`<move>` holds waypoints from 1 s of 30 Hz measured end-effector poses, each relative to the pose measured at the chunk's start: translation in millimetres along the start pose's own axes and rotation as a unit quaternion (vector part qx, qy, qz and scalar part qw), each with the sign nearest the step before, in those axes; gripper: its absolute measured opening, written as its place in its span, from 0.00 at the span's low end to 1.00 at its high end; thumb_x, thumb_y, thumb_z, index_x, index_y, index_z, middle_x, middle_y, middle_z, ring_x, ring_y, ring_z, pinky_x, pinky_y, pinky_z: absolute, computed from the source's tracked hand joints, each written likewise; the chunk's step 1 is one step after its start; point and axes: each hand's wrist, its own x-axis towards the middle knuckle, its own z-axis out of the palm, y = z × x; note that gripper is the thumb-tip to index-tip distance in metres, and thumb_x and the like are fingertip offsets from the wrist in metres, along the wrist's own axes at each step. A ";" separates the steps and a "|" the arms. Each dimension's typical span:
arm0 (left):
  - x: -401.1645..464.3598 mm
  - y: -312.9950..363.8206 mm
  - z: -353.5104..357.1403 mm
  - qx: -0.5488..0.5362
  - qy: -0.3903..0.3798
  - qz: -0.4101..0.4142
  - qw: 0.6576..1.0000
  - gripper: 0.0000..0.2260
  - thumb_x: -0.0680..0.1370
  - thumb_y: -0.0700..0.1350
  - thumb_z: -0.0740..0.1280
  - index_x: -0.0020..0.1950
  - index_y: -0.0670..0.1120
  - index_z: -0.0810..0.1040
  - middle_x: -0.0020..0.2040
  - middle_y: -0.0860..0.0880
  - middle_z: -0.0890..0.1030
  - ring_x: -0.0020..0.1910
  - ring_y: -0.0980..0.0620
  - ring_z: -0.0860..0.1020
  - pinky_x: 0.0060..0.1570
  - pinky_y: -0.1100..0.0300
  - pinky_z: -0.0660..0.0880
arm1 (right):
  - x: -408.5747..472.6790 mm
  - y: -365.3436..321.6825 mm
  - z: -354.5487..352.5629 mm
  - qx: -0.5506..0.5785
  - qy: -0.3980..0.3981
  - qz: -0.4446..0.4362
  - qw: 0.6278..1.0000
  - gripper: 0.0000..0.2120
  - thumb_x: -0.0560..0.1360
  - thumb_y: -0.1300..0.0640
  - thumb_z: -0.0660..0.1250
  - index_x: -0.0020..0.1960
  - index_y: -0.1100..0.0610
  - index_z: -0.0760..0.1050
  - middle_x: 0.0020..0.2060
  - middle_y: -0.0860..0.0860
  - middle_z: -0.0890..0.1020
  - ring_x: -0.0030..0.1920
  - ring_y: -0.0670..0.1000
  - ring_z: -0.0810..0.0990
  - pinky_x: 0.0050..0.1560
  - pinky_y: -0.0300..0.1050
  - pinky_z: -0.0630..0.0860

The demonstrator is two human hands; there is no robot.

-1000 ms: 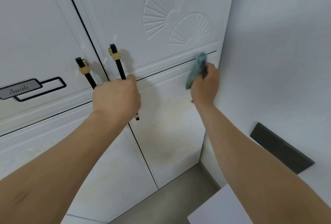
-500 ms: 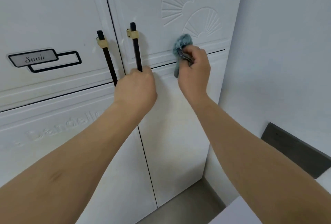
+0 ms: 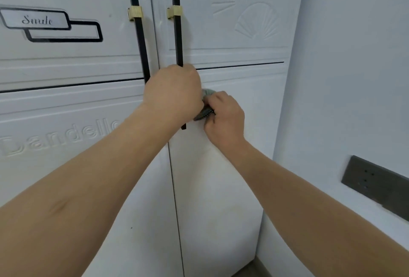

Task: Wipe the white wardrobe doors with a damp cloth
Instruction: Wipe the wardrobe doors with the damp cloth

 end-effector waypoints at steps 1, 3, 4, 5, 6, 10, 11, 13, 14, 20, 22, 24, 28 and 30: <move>1.3 1.0 1.9 0.006 -0.001 -0.005 1.000 0.07 0.74 0.39 0.64 0.46 0.42 0.65 0.34 0.47 0.65 0.28 0.49 0.62 0.26 0.58 0.58 | -12.9 2.3 2.9 -0.002 -0.009 -0.007 1.000 0.21 0.62 0.64 0.57 0.49 0.58 0.83 0.44 0.51 0.81 0.40 0.56 0.77 0.35 0.45 0.74; 2.2 3.5 3.4 0.013 -0.010 -0.011 1.000 0.06 0.73 0.37 0.63 0.46 0.41 0.66 0.34 0.46 0.66 0.29 0.49 0.63 0.26 0.57 0.60 | -38.7 6.6 5.1 -0.008 -0.045 -0.022 0.999 0.22 0.63 0.61 0.55 0.49 0.57 0.83 0.45 0.51 0.82 0.40 0.57 0.78 0.33 0.46 0.76; 2.0 5.1 3.4 0.009 -0.016 -0.016 1.000 0.05 0.74 0.37 0.62 0.45 0.41 0.66 0.36 0.45 0.67 0.29 0.48 0.63 0.27 0.56 0.62 | -49.4 9.2 3.9 -0.015 -0.076 -0.031 0.996 0.22 0.64 0.61 0.55 0.49 0.57 0.84 0.45 0.52 0.82 0.40 0.58 0.78 0.33 0.47 0.77; 1.5 6.8 2.5 0.004 -0.023 -0.021 0.999 0.04 0.74 0.37 0.62 0.45 0.41 0.67 0.39 0.44 0.69 0.30 0.48 0.64 0.29 0.56 0.63 | -57.0 12.0 1.2 -0.021 -0.118 -0.038 0.992 0.21 0.64 0.62 0.56 0.49 0.56 0.84 0.46 0.52 0.82 0.40 0.59 0.79 0.34 0.49 0.78; 0.2 8.7 1.4 0.002 -0.031 -0.025 0.999 0.03 0.75 0.37 0.62 0.45 0.41 0.67 0.42 0.43 0.71 0.32 0.48 0.65 0.31 0.55 0.65 | -60.4 13.2 -3.8 -0.020 -0.168 -0.037 0.985 0.20 0.65 0.63 0.58 0.49 0.56 0.84 0.46 0.53 0.82 0.42 0.59 0.80 0.36 0.50 0.79; -8.9 15.1 -12.3 0.014 -0.048 -0.021 0.999 0.04 0.77 0.36 0.60 0.50 0.40 0.72 0.53 0.38 0.76 0.38 0.46 0.68 0.35 0.55 0.67 | -46.3 8.2 -39.3 0.015 -0.275 0.059 0.960 0.16 0.71 0.68 0.63 0.53 0.55 0.83 0.48 0.53 0.79 0.50 0.58 0.79 0.48 0.47 0.75; -9.7 15.9 -13.6 0.019 -0.057 -0.020 0.998 0.05 0.77 0.35 0.59 0.51 0.39 0.73 0.54 0.38 0.76 0.40 0.46 0.69 0.37 0.54 0.68 | -40.0 7.1 -48.2 0.024 -0.249 0.091 0.964 0.17 0.71 0.68 0.62 0.53 0.55 0.83 0.49 0.54 0.79 0.50 0.57 0.79 0.49 0.47 0.74; -9.1 18.1 -12.8 0.027 -0.069 -0.032 0.997 0.09 0.78 0.35 0.59 0.55 0.37 0.75 0.56 0.38 0.76 0.43 0.45 0.69 0.40 0.53 0.69 | -21.4 9.0 -67.7 0.048 -0.171 0.169 0.970 0.19 0.71 0.69 0.59 0.54 0.54 0.81 0.51 0.54 0.79 0.48 0.55 0.79 0.47 0.46 0.76; -9.1 18.5 -11.0 0.023 -0.073 -0.046 0.996 0.09 0.78 0.36 0.59 0.56 0.37 0.75 0.56 0.38 0.76 0.42 0.45 0.69 0.41 0.53 0.69 | -9.5 11.7 -75.3 0.058 -0.134 0.199 0.969 0.21 0.71 0.69 0.57 0.56 0.54 0.81 0.52 0.53 0.79 0.47 0.53 0.79 0.45 0.44 0.76; -5.8 26.1 2.1 -0.003 -0.035 -0.110 0.993 0.07 0.75 0.34 0.60 0.52 0.39 0.72 0.53 0.38 0.75 0.33 0.47 0.67 0.38 0.54 0.69 | 51.7 50.2 -79.3 0.027 -0.006 0.187 0.982 0.21 0.74 0.65 0.59 0.62 0.53 0.79 0.58 0.54 0.77 0.55 0.57 0.77 0.53 0.49 0.75; -6.0 28.9 5.6 0.009 -0.026 -0.123 0.992 0.09 0.75 0.33 0.61 0.54 0.38 0.72 0.52 0.39 0.75 0.31 0.49 0.64 0.38 0.54 0.69 | 47.5 58.3 -61.0 0.014 -0.036 0.181 0.983 0.21 0.73 0.66 0.60 0.64 0.54 0.77 0.57 0.56 0.77 0.54 0.59 0.77 0.51 0.52 0.75; -7.3 29.1 9.0 0.019 -0.024 -0.131 0.991 0.09 0.75 0.33 0.61 0.55 0.39 0.71 0.50 0.39 0.74 0.30 0.49 0.63 0.38 0.53 0.69 | 24.1 53.9 -41.1 0.004 -0.040 0.191 0.981 0.24 0.70 0.68 0.62 0.63 0.55 0.77 0.54 0.56 0.78 0.50 0.59 0.76 0.45 0.50 0.73; -6.1 31.3 12.1 0.020 -0.016 -0.142 0.990 0.10 0.75 0.32 0.60 0.56 0.37 0.70 0.51 0.37 0.74 0.33 0.46 0.67 0.37 0.53 0.69 | -66.4 42.5 -4.6 0.034 -0.091 0.123 0.988 0.23 0.64 0.69 0.67 0.57 0.54 0.81 0.49 0.54 0.80 0.43 0.60 0.78 0.40 0.49 0.76; -7.0 34.6 14.4 0.022 -0.006 -0.144 0.989 0.11 0.76 0.32 0.59 0.58 0.37 0.70 0.54 0.36 0.75 0.40 0.41 0.73 0.38 0.52 0.69 | -104.2 45.8 0.5 0.055 -0.152 0.075 0.984 0.22 0.63 0.69 0.67 0.55 0.55 0.82 0.48 0.53 0.81 0.43 0.60 0.79 0.39 0.49 0.77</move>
